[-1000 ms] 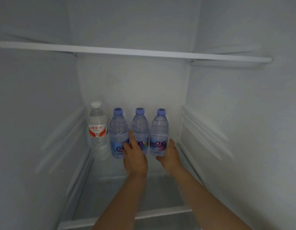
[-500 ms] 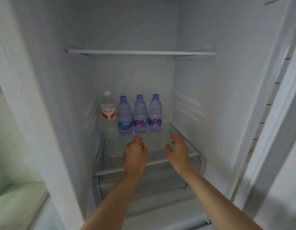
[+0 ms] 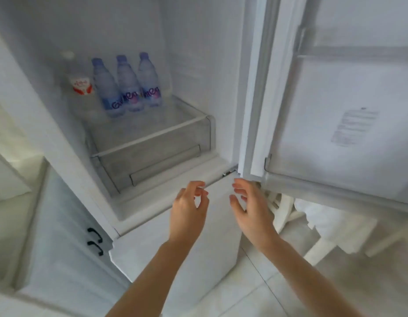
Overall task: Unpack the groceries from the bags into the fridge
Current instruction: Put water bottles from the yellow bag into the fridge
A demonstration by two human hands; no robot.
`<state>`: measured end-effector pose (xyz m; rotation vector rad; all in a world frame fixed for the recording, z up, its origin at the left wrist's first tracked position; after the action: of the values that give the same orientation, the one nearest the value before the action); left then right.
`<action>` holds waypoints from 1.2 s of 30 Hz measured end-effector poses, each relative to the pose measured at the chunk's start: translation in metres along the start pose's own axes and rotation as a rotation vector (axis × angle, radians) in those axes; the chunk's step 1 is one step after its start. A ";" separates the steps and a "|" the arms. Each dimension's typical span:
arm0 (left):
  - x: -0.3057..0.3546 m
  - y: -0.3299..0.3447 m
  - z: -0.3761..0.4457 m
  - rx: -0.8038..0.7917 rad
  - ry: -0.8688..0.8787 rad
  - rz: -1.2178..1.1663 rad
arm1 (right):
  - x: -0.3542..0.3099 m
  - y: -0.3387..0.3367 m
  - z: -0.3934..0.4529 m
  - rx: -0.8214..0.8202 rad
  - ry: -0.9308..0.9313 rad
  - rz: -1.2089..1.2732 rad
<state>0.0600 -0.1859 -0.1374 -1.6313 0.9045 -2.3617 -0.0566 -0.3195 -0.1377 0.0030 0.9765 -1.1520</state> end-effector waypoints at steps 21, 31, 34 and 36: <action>0.089 0.278 -0.350 -0.781 0.201 0.098 | 0.095 -0.295 -0.393 0.141 0.701 -0.286; 0.162 0.397 -0.478 -0.989 0.172 0.101 | 0.152 -0.448 -0.493 0.261 0.873 -0.302; 0.179 0.423 -0.482 -1.003 0.182 0.137 | 0.175 -0.480 -0.499 0.294 0.908 -0.287; 0.188 0.440 -0.478 -1.004 0.190 0.154 | 0.192 -0.497 -0.498 0.291 0.922 -0.281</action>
<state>-0.5371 -0.4336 -0.3360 -1.4463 2.4149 -2.0576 -0.7445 -0.4592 -0.3354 0.7026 1.6339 -1.5828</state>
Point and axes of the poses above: each hand's wrist, its own z-axis towards the middle knuckle, its own y-axis out of the palm, x = y × z, the point moved 9 cm from there along z, towards the middle knuckle, and after that the axes turned 10 degrees about -y, right-handed, at the moved point
